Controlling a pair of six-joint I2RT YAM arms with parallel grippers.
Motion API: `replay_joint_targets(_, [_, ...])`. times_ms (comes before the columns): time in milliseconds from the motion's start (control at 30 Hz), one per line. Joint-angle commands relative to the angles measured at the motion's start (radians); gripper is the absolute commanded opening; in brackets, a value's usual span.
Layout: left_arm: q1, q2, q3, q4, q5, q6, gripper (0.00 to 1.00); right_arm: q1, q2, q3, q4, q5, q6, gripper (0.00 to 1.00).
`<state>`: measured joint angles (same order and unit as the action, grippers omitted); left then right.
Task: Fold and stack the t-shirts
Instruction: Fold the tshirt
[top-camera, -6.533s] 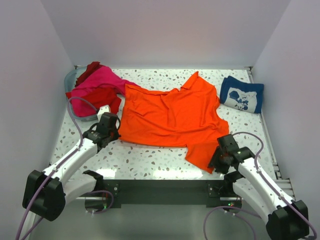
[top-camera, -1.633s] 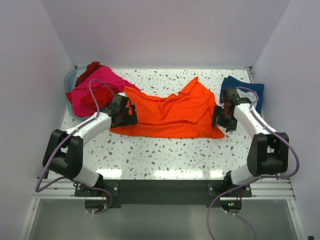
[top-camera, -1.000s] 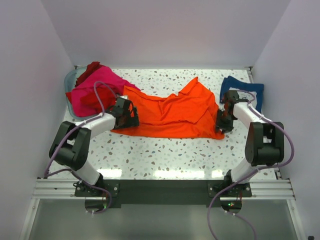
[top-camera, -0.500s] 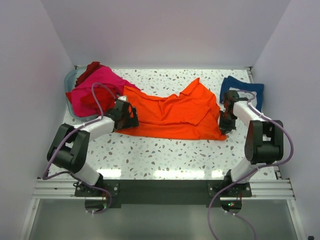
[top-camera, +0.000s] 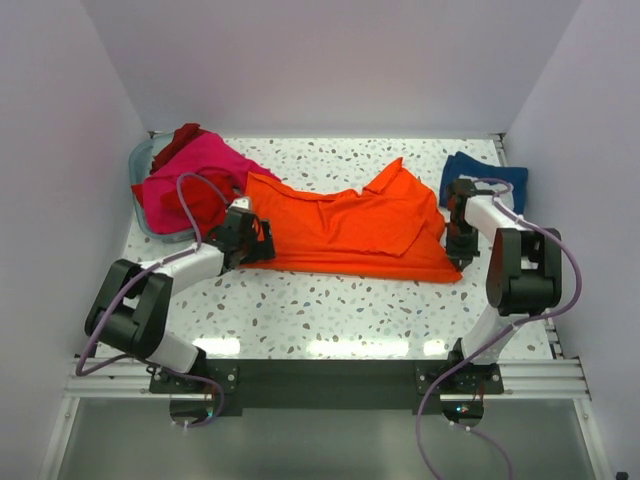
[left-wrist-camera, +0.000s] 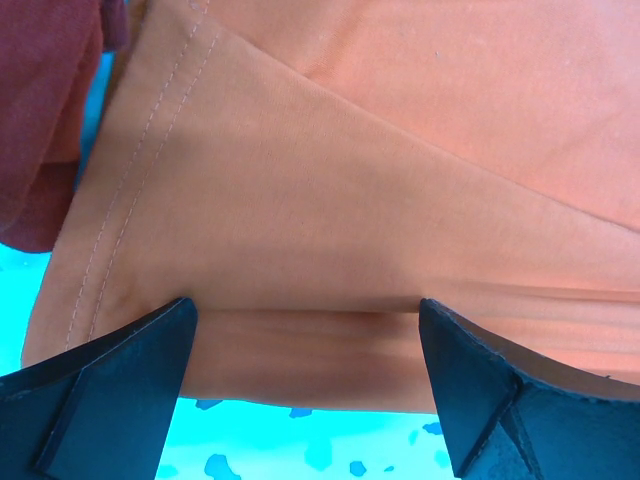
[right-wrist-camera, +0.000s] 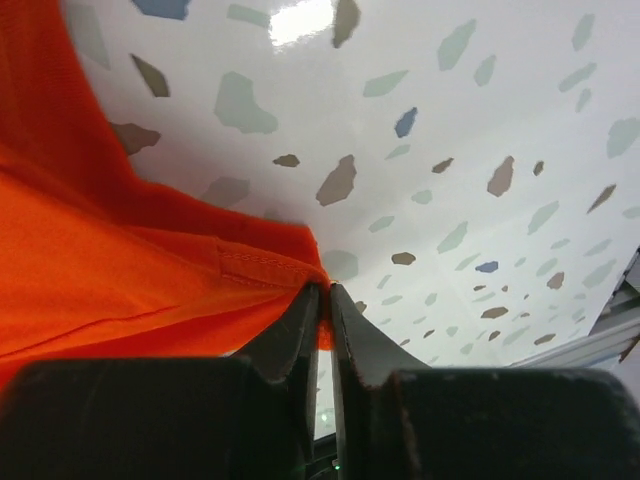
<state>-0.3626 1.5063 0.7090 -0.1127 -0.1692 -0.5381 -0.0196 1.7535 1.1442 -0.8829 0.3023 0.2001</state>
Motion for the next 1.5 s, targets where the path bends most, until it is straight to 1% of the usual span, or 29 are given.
replay_joint_targets(0, [0.002, -0.006, -0.051, -0.091, -0.010, 0.013, 0.99, -0.011, -0.009, 0.042, -0.039, 0.133, -0.014, 0.12])
replay_joint_targets(33, [0.002, -0.014, -0.051, -0.102, -0.006, 0.015, 1.00, -0.011, -0.012, 0.043, -0.041, 0.141, -0.007, 0.29])
replay_joint_targets(67, [0.002, -0.024, -0.049, -0.105, -0.003, 0.015, 1.00, -0.011, -0.020, 0.043, -0.042, 0.150, -0.004, 0.33])
replay_joint_targets(133, [-0.002, -0.061, -0.043, -0.126, 0.005, 0.015, 1.00, -0.011, -0.047, 0.045, -0.047, 0.155, 0.010, 0.38])
replay_joint_targets(200, [-0.010, -0.105, -0.025, -0.145, 0.007, 0.013, 1.00, -0.008, -0.074, 0.046, -0.051, 0.149, 0.021, 0.40])
replay_joint_targets(267, [-0.013, -0.139, 0.006, -0.174, 0.010, 0.013, 1.00, 0.010, -0.126, 0.045, -0.057, 0.109, 0.039, 0.47])
replay_joint_targets(300, [-0.015, -0.149, 0.018, -0.183, 0.010, 0.013, 1.00, 0.012, -0.147, 0.042, -0.057, 0.091, 0.045, 0.47])
replay_joint_targets(367, [-0.015, -0.158, 0.056, -0.203, 0.014, 0.013, 1.00, 0.064, -0.208, 0.025, -0.054, 0.048, 0.070, 0.50])
replay_joint_targets(467, [-0.015, -0.156, 0.098, -0.208, 0.017, 0.012, 1.00, 0.167, -0.268, -0.010, -0.021, -0.057, 0.122, 0.51])
replay_joint_targets(500, [-0.015, -0.147, 0.105, -0.205, 0.016, 0.012, 1.00, 0.214, -0.278, -0.021, 0.017, -0.089, 0.136, 0.51])
replay_joint_targets(533, [-0.015, -0.141, 0.119, -0.197, 0.017, 0.015, 1.00, 0.234, -0.288, -0.035, 0.045, -0.183, 0.166, 0.52])
replay_joint_targets(567, [-0.015, -0.132, 0.124, -0.190, 0.017, 0.017, 1.00, 0.247, -0.301, -0.075, 0.077, -0.233, 0.180, 0.52])
replay_joint_targets(600, [-0.015, -0.112, 0.125, -0.167, 0.026, 0.021, 1.00, 0.256, -0.305, -0.096, 0.150, -0.324, 0.209, 0.52])
replay_joint_targets(700, [-0.015, -0.062, 0.124, -0.131, 0.045, 0.024, 1.00, 0.257, -0.289, -0.153, 0.234, -0.384, 0.243, 0.52])
replay_joint_targets(900, [-0.015, 0.008, 0.083, -0.039, 0.048, 0.023, 1.00, 0.254, -0.190, -0.185, 0.285, -0.387, 0.245, 0.53])
replay_joint_targets(1067, [-0.016, 0.022, 0.004, 0.016, 0.048, 0.009, 1.00, 0.224, -0.127, -0.204, 0.283, -0.355, 0.228, 0.53])
replay_joint_targets(1167, [-0.024, -0.003, -0.046, 0.028, 0.039, -0.002, 1.00, 0.201, -0.115, -0.202, 0.222, -0.273, 0.206, 0.53])
replay_joint_targets(1200, [-0.030, -0.023, -0.060, 0.025, 0.031, -0.011, 1.00, 0.189, -0.115, -0.202, 0.184, -0.214, 0.203, 0.54])
replay_joint_targets(1233, [-0.035, -0.035, -0.084, 0.022, 0.027, -0.019, 1.00, 0.178, -0.117, -0.205, 0.170, -0.200, 0.202, 0.55])
replay_joint_targets(1267, [-0.047, -0.061, -0.098, 0.018, 0.020, -0.028, 1.00, 0.144, -0.124, -0.219, 0.150, -0.200, 0.200, 0.57])
replay_joint_targets(1367, [-0.071, -0.125, -0.157, -0.002, 0.013, -0.069, 1.00, 0.077, -0.159, -0.267, 0.144, -0.230, 0.197, 0.60])
replay_joint_targets(1467, [-0.142, -0.194, -0.219, -0.019, -0.013, -0.129, 1.00, 0.069, -0.186, -0.264, 0.101, -0.217, 0.211, 0.61])
